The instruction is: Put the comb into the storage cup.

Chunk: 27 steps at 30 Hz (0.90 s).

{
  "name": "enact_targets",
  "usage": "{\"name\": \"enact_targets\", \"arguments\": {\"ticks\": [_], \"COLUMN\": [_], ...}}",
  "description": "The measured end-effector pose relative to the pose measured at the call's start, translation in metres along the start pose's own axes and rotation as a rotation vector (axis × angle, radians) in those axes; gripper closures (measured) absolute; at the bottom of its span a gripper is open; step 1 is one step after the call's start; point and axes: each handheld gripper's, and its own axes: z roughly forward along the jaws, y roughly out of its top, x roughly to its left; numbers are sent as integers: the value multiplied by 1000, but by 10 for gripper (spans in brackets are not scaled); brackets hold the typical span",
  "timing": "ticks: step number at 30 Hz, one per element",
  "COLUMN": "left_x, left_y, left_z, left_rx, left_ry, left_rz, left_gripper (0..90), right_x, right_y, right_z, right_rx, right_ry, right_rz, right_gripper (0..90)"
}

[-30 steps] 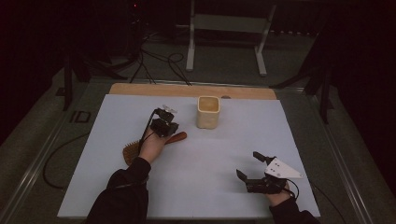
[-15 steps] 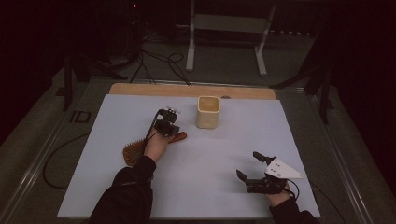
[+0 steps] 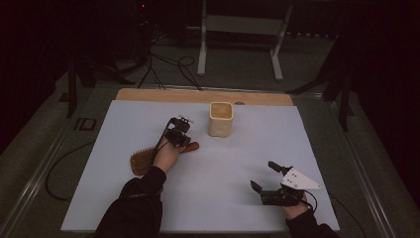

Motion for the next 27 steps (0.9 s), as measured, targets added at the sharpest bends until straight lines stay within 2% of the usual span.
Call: {"name": "enact_targets", "arguments": {"ticks": [3,7,12,18,23,27], "left_x": [-3,-6,-12,-16,-19,-25], "left_y": [-6,-15,-26,-34,-44,-52], "left_z": [-1,-2,-6,-14,-20,-25], "left_rx": [3,15,32,52,63,79], "left_ry": [-34,-41,-70,-78,-115,-130], "left_rz": [0,14,42,71,77,104], "left_gripper": [900,900,900,900,900,900], "right_x": [0,0,1,1,1,1], "right_y": [0,0,1,1,1,1], "right_z": [-1,0,0,0,0,-1], "right_rx": [-2,1,1,0,-1,-1], "right_ry": [0,1,0,-1,0,1], "right_rz": [7,4,4,5,4,2], "right_gripper": [90,90,90,90,90,90]}}
